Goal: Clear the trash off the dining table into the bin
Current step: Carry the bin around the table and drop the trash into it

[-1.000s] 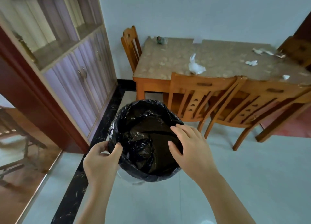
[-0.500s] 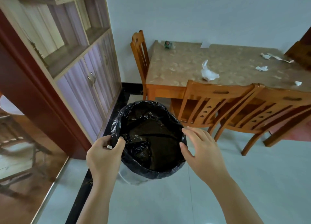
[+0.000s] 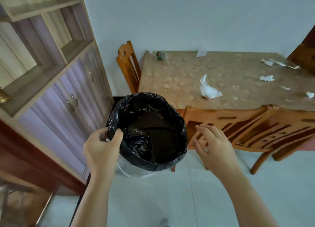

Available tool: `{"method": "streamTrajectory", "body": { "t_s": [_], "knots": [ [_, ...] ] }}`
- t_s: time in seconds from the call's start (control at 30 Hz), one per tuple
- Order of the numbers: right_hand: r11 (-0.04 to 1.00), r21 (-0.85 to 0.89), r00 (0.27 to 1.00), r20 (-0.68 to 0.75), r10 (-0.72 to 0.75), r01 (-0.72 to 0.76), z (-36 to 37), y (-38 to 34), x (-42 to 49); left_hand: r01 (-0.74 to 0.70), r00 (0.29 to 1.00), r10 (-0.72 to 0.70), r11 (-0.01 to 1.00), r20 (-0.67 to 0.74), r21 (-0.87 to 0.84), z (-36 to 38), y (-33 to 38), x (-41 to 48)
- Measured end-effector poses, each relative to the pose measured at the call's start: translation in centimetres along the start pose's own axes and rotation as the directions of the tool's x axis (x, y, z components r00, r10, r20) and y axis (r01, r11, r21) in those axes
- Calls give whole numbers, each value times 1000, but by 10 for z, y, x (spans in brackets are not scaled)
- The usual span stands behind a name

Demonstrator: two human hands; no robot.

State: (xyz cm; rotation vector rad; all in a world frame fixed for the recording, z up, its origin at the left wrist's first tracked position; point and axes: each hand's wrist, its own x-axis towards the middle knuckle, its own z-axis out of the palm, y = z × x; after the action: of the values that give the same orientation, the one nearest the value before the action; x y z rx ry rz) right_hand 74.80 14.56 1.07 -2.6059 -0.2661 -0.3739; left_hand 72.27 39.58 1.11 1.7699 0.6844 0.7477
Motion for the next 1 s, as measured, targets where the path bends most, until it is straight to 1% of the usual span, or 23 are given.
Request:
{"method": "streamTrajectory", "body": {
  "t_s": [0.1,0.2,0.4,0.53,0.7,0.87,1.0],
  "knots": [
    [1000,-1,1000,-20,-17,17,0,14,57,-31,999,30,999,-28,-16,41,22,35],
    [1000,17,999,-42,-10,10,3,29,107,-98,994,97,995,-45,-17,80,38,67],
    [997,5,996,-45,73,-73,25,63,178,-145,988,143,989,-56,-40,156,53,126],
    [986,-17,984,-59,166,-167,45,91,224,-165,986,167,985,29,-54,214,58,168],
    [944,-27,942,-72,328,-330,67,122,273,-205,967,212,977,145,-58,283,68,215],
    [913,-54,914,-55,401,-404,80,166,313,-235,945,237,971,226,-38,346,73,235],
    [896,-53,898,-5,441,-440,93,216,348,-224,948,219,975,232,-5,388,75,238]
  ]
}}
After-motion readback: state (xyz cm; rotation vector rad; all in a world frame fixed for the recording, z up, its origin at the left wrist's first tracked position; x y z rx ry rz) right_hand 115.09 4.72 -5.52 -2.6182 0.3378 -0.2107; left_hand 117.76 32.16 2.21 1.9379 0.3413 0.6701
